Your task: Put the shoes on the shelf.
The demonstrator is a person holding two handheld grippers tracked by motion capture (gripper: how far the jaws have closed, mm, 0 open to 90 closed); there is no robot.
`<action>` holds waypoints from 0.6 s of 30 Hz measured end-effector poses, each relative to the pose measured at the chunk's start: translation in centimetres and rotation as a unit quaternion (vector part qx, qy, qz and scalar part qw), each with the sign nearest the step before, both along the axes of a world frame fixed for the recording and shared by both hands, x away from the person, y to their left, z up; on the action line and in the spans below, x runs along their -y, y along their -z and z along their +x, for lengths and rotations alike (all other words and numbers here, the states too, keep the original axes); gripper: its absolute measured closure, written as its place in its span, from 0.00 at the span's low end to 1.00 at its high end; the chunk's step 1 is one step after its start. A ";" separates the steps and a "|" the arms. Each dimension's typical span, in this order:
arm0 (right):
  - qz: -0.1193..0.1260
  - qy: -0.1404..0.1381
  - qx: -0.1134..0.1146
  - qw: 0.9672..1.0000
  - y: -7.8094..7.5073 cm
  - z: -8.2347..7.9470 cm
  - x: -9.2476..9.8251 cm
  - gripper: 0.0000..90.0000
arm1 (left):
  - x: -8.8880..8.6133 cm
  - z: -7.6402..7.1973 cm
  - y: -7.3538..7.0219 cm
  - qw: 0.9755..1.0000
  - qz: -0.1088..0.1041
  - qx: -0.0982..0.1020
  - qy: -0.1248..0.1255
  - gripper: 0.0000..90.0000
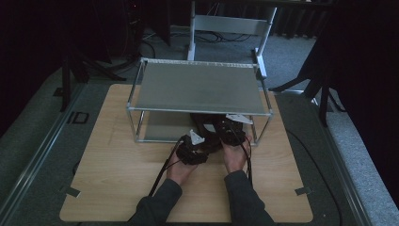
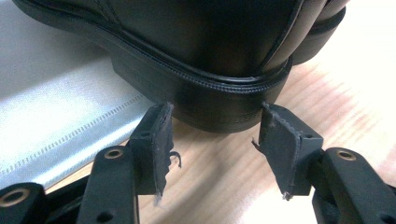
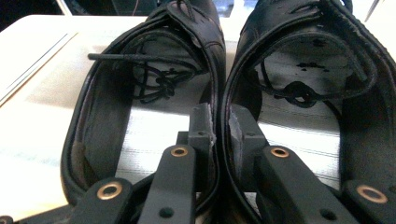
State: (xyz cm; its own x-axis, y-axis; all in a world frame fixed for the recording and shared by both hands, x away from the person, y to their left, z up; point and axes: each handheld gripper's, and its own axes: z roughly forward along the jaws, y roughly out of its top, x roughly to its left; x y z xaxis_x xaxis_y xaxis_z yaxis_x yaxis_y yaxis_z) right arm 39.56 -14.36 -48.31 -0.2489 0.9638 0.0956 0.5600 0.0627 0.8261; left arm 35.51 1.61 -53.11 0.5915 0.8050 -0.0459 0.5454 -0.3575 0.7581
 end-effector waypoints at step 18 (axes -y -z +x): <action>0.005 0.022 0.038 0.999 1.4 1.1 -0.8 0.90 | 0.0 1.9 1.0 1.000 0.012 0.004 -0.015 0.57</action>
State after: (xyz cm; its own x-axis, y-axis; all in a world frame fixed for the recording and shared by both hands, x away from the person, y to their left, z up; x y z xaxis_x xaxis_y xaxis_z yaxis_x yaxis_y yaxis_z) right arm 40.61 -13.52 -49.74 -0.2135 0.9729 0.0884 0.4970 0.0302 0.8672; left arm 37.41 1.61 -54.12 0.5674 0.8231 -0.0224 0.5502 -0.3588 0.7540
